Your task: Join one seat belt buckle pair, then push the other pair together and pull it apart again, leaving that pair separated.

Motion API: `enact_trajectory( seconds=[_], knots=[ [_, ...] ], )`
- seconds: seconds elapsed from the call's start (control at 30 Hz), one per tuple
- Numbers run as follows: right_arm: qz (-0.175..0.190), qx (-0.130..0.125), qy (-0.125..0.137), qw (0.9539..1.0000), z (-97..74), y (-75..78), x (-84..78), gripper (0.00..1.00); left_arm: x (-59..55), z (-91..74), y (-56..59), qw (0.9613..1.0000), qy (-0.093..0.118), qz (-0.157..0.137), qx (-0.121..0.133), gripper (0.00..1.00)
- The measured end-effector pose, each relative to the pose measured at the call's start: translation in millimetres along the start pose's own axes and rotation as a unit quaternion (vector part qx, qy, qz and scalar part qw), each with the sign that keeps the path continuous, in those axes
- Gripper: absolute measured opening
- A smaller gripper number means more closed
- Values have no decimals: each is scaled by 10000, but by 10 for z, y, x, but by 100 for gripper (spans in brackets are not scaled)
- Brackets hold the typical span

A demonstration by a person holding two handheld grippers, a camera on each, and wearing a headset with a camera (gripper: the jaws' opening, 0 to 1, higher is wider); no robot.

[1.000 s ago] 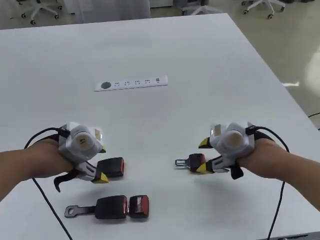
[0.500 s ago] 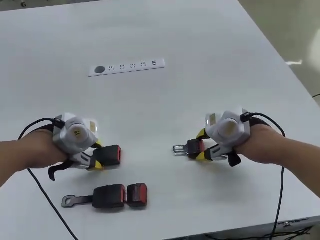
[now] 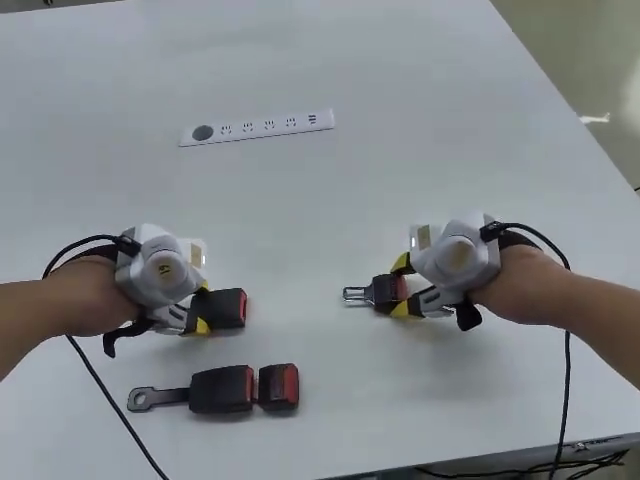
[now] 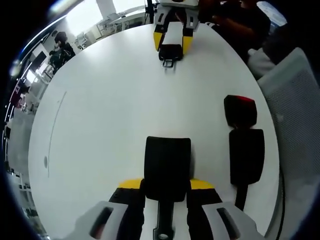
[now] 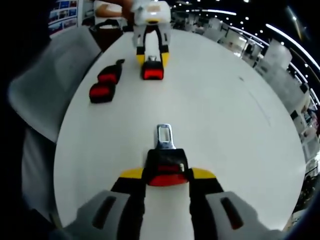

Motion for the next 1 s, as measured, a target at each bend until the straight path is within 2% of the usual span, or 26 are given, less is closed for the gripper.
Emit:
enact_trajectory(
  seconds=[0.3,0.6,0.67,0.83,1.0],
  knots=[
    [-75,86,261,9996,265,-129,430,33,-6,7,-8,9999,-15,-108,7,32],
    [-168,103,490,9986,495,-240,782,33,-34,35,-32,9998,-97,-150,37,32],
    [-274,78,500,9983,542,-247,838,33,-40,46,-42,9998,-107,-147,31,32],
    [-188,91,513,9985,599,-251,930,33,-41,52,-50,9997,-140,-197,11,32],
    [-307,128,501,9982,629,-275,987,33,-48,61,-55,9997,-123,-209,-13,32]
  ],
)
Point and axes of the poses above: the centre of the closed fingertips' face, and the gripper's own axes: z roughly forward along the fingers, y roughly to its right, x roughly out of its top, the point moved 5 cm from there along -z, roughly backward along the fingers, and after that the axes turned 9 degrees about -x, right-handed, at the moved point
